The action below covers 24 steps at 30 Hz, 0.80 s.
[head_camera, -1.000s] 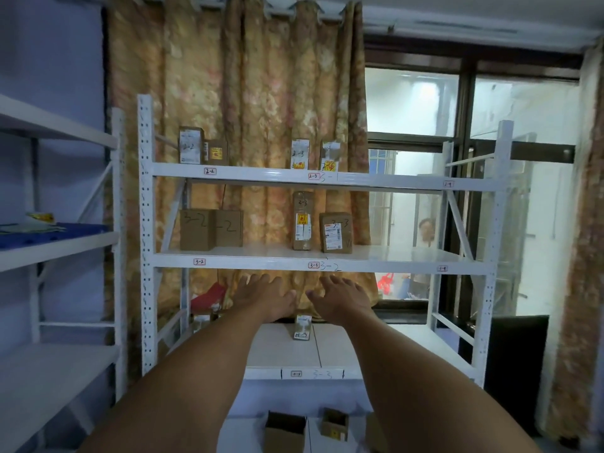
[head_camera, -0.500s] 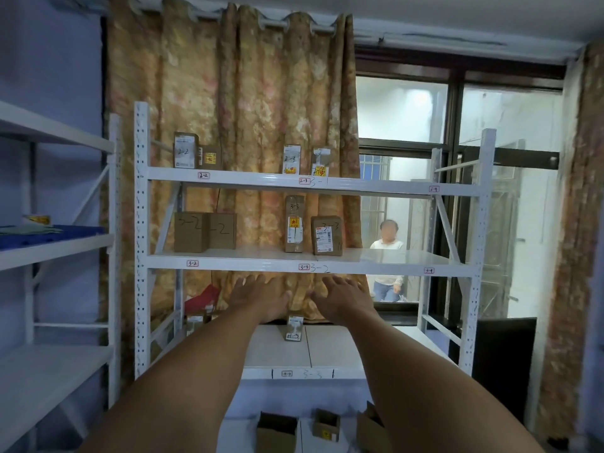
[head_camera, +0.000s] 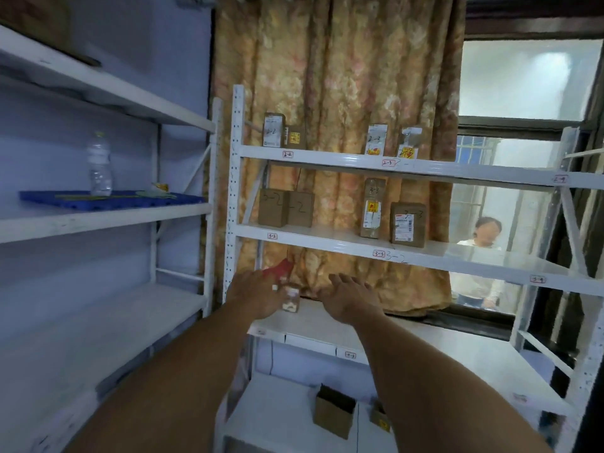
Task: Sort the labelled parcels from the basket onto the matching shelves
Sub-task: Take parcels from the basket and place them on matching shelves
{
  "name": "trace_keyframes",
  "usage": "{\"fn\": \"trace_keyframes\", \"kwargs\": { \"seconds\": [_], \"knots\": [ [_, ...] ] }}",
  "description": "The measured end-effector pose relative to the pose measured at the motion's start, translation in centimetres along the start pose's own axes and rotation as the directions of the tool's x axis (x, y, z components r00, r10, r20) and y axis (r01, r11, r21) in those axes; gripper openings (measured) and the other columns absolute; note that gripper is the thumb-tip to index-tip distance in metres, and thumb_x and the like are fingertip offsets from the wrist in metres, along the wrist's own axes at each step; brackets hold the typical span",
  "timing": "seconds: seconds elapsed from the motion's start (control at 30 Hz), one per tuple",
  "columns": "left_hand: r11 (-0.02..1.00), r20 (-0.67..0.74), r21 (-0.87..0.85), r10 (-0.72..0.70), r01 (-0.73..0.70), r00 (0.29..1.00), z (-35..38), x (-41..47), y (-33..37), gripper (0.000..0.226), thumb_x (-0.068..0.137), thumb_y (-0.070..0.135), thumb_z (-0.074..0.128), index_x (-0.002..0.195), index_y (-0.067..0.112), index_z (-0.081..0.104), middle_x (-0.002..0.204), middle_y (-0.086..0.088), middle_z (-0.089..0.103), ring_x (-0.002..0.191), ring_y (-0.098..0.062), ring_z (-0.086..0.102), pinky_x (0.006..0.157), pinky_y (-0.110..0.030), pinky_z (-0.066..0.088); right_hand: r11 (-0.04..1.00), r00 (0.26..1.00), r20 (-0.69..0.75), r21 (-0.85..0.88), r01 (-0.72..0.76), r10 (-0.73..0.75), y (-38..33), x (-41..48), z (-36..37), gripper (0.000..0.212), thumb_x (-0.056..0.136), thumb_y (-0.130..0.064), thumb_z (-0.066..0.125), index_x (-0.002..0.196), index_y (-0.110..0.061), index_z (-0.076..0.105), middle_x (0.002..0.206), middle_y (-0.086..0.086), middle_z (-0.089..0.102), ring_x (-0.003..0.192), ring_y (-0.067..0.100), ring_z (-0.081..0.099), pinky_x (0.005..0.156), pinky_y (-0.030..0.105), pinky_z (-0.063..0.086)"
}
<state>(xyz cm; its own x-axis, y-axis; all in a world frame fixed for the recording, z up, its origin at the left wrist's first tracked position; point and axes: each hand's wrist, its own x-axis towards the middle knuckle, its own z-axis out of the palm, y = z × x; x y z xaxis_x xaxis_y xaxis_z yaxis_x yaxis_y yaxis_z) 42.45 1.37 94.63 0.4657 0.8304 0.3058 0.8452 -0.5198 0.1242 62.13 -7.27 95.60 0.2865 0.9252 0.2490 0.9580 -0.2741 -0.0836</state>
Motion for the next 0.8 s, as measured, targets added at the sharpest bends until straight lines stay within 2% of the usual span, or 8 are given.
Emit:
{"fn": "trace_keyframes", "kwargs": {
  "seconds": [0.13,0.23,0.37,0.47,0.63,0.7,0.8],
  "knots": [
    [0.966,0.044,0.11,-0.241,0.236,0.969,1.8,-4.7,-9.3,0.063,0.102,0.059,0.03,0.153,0.022,0.038,0.157,-0.012,0.04,0.143,-0.034,0.038,0.12,-0.048,0.025,0.977,0.971,0.108,0.031,0.21,-0.213,-9.9,1.4,3.8,0.072,0.104,-0.065,0.023,0.165,-0.026,0.019,0.172,0.002,0.015,0.158,0.028,0.015,0.125,0.048,0.014],
    [0.908,0.079,0.173,-0.4,0.382,0.913,3.4,-9.6,-16.4,0.063,0.103,0.059,0.028,0.152,0.022,0.039,0.159,-0.01,0.038,0.145,-0.032,0.034,0.121,-0.049,0.021,0.932,0.921,0.139,0.076,0.356,-0.363,-17.7,0.9,7.3,0.067,0.105,-0.061,0.027,0.161,-0.024,0.03,0.167,0.004,0.03,0.153,0.029,0.028,0.123,0.045,0.022],
    [0.799,0.138,0.198,-0.596,0.568,0.791,6.0,-17.7,-25.3,0.067,0.102,0.062,0.02,0.156,0.023,0.032,0.163,-0.009,0.031,0.149,-0.031,0.029,0.123,-0.048,0.017,0.823,0.801,0.19,0.157,0.546,-0.567,-29.0,-0.7,13.9,0.063,0.104,-0.061,0.031,0.148,-0.019,0.046,0.152,0.009,0.05,0.139,0.033,0.047,0.113,0.046,0.039],
    [0.704,0.179,0.192,-0.71,0.684,0.681,9.0,-24.2,-30.7,0.07,0.101,0.065,0.018,0.155,0.024,0.033,0.163,-0.007,0.033,0.149,-0.031,0.029,0.123,-0.049,0.018,0.731,0.694,0.228,0.216,0.647,-0.682,-37.1,-3.4,19.3,0.067,0.104,-0.063,0.03,0.151,-0.017,0.044,0.155,0.007,0.047,0.142,0.033,0.043,0.115,0.046,0.036],
    [0.544,0.276,0.174,-0.827,0.821,0.49,15.4,-33.4,-38.2,0.072,0.101,0.065,0.018,0.158,0.023,0.031,0.165,-0.009,0.03,0.15,-0.032,0.027,0.124,-0.049,0.018,0.615,0.534,0.319,0.268,0.742,-0.783,-46.8,-8.4,28.9,0.069,0.104,-0.062,0.03,0.157,-0.019,0.038,0.16,0.006,0.042,0.143,0.031,0.041,0.115,0.045,0.035],
    [0.48,0.311,0.148,-0.853,0.865,0.42,18.5,-36.8,-40.5,0.073,0.101,0.067,0.019,0.158,0.023,0.03,0.165,-0.009,0.028,0.151,-0.032,0.026,0.124,-0.048,0.018,0.604,0.493,0.373,0.299,0.739,-0.787,-49.3,-10.1,32.8,0.07,0.104,-0.063,0.031,0.158,-0.019,0.037,0.162,0.005,0.039,0.144,0.03,0.041,0.115,0.045,0.036],
    [0.388,0.377,0.118,-0.869,0.914,0.32,23.6,-41.8,-42.7,0.069,0.101,0.064,0.022,0.154,0.023,0.037,0.159,-0.01,0.037,0.145,-0.033,0.034,0.121,-0.048,0.025,0.59,0.421,0.462,0.32,0.741,-0.78,-51.8,-12.8,39.0,0.072,0.104,-0.065,0.028,0.159,-0.018,0.034,0.162,0.006,0.04,0.143,0.031,0.043,0.113,0.045,0.037]
  ]
}}
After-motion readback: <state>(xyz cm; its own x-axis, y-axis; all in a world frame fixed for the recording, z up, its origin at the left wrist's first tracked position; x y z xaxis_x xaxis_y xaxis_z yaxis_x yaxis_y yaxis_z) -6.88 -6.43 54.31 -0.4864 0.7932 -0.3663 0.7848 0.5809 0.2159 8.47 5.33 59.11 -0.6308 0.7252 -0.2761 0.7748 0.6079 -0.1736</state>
